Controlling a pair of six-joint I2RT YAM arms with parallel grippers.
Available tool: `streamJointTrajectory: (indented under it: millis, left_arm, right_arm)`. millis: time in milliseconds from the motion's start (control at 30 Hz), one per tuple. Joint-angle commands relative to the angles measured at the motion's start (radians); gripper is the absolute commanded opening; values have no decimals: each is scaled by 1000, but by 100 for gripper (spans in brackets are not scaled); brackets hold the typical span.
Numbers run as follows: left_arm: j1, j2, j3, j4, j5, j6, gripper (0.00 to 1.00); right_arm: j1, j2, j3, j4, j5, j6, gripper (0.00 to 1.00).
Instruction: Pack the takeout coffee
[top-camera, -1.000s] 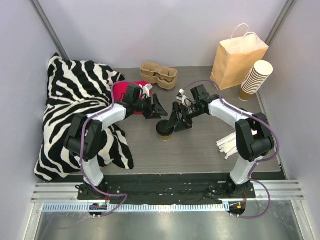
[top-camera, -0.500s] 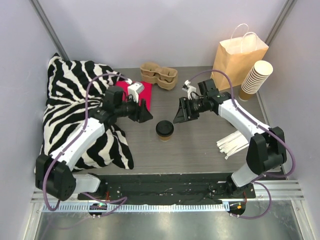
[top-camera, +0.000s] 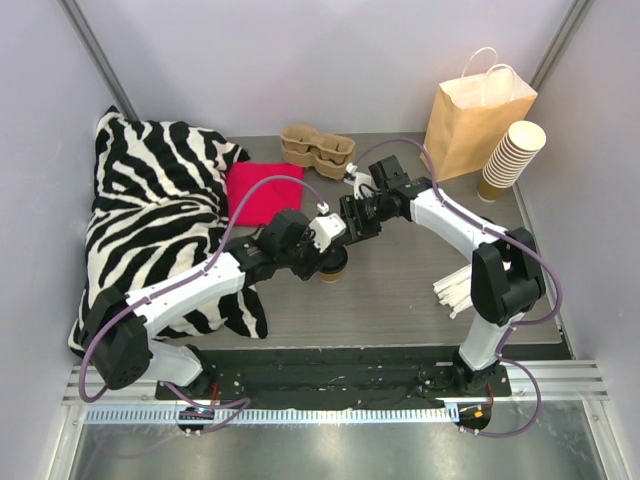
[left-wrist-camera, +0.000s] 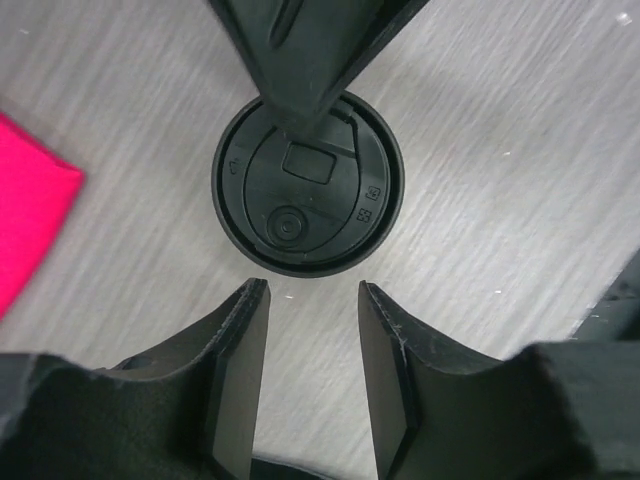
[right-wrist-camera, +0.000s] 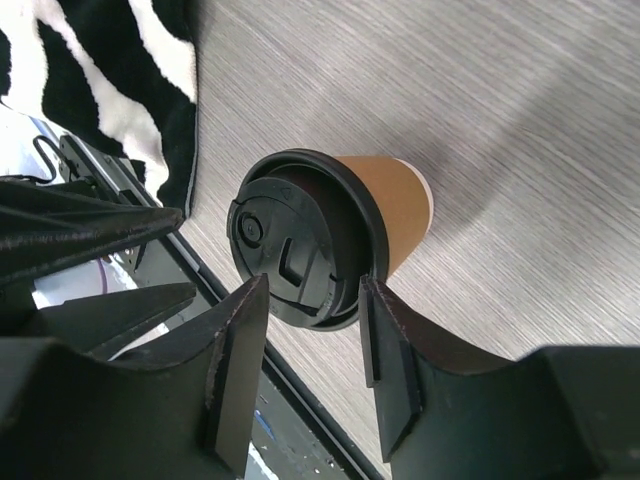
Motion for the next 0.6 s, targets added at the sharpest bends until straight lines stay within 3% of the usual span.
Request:
streamJointTrajectory:
  millis: [0, 267, 567]
  left_arm:
    - [-37, 5, 35, 37, -113, 103, 42]
    - [-65, -32, 30, 29, 51, 280, 31]
    - [-67, 33, 64, 23, 126, 412, 29]
  right_arm:
    - [14, 11, 27, 19, 14, 3, 47]
    - [14, 25, 26, 19, 17, 7, 40]
    - [13, 36, 35, 11, 11, 9, 36]
